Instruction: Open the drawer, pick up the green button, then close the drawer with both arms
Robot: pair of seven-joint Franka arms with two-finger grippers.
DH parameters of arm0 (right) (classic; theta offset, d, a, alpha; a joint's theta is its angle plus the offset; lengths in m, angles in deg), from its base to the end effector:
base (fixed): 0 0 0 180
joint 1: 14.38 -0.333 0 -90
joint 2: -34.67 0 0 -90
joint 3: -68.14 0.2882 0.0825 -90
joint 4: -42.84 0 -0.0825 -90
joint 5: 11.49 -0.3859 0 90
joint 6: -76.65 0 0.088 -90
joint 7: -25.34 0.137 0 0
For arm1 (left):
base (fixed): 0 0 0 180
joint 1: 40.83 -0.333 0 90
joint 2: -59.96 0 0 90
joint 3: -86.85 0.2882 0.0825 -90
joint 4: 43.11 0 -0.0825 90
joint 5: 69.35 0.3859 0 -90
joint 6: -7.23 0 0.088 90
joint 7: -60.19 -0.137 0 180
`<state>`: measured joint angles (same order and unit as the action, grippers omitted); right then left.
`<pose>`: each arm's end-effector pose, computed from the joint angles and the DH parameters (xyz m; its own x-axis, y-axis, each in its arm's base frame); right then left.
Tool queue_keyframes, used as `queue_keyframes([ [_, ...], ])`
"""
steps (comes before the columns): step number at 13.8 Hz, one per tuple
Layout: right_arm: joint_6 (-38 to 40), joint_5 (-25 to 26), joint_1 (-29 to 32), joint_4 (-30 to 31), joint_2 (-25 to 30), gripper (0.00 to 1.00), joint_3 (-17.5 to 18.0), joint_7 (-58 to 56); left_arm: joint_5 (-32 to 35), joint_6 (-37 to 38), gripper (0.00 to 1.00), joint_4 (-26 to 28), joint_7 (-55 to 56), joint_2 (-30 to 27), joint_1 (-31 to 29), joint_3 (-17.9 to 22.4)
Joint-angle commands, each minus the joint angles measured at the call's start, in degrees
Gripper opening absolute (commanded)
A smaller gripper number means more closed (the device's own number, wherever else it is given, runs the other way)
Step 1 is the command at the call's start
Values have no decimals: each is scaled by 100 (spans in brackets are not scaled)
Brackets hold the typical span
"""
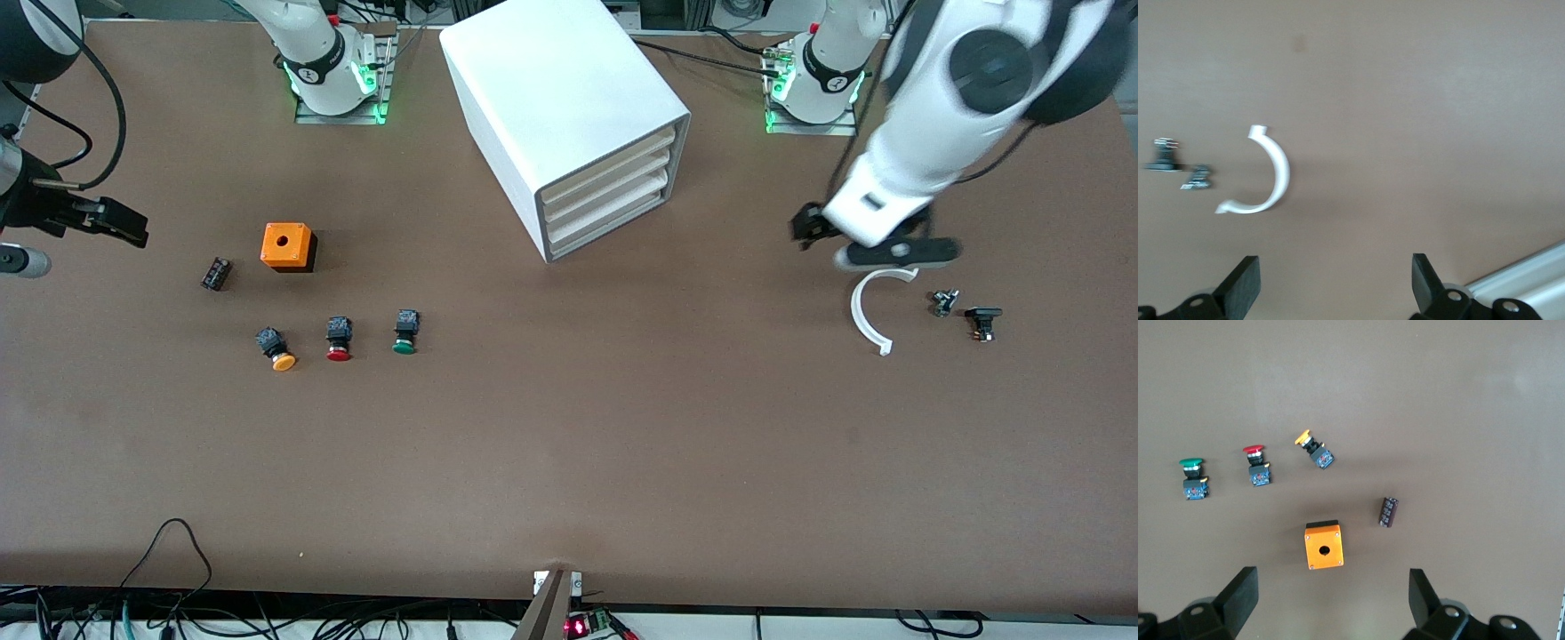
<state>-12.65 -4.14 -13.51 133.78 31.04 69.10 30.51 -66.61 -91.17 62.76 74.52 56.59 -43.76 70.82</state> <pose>0.5670 -0.0170 0.5235 0.9928 -0.0893 -0.0800 -0.0781 -0.9879 0.1342 0.5252 -0.1184 0.4786 0.9983 0.0160 -0.0562 0.0115 -0.9968 -0.0792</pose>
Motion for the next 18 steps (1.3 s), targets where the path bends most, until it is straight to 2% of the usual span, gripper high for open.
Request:
queue_keyframes([
  [1,-219,-286,0,765,616,100,-183,-567,51,611,100,-347,-772,-347,37,477],
  [4,-500,-304,0,1196,898,100,-201,-614,60,744,100,-469,-906,-534,55,584],
  [7,-694,-339,-8,1671,1258,100,-201,-413,17,946,100,-768,-906,-261,29,584],
  [9,-669,-427,-8,1699,1286,100,-192,-131,16,946,100,-769,-914,-261,29,584],
  [18,-616,-436,-8,1699,1286,100,-342,-465,-362,709,100,-787,-1477,-138,-419,584],
])
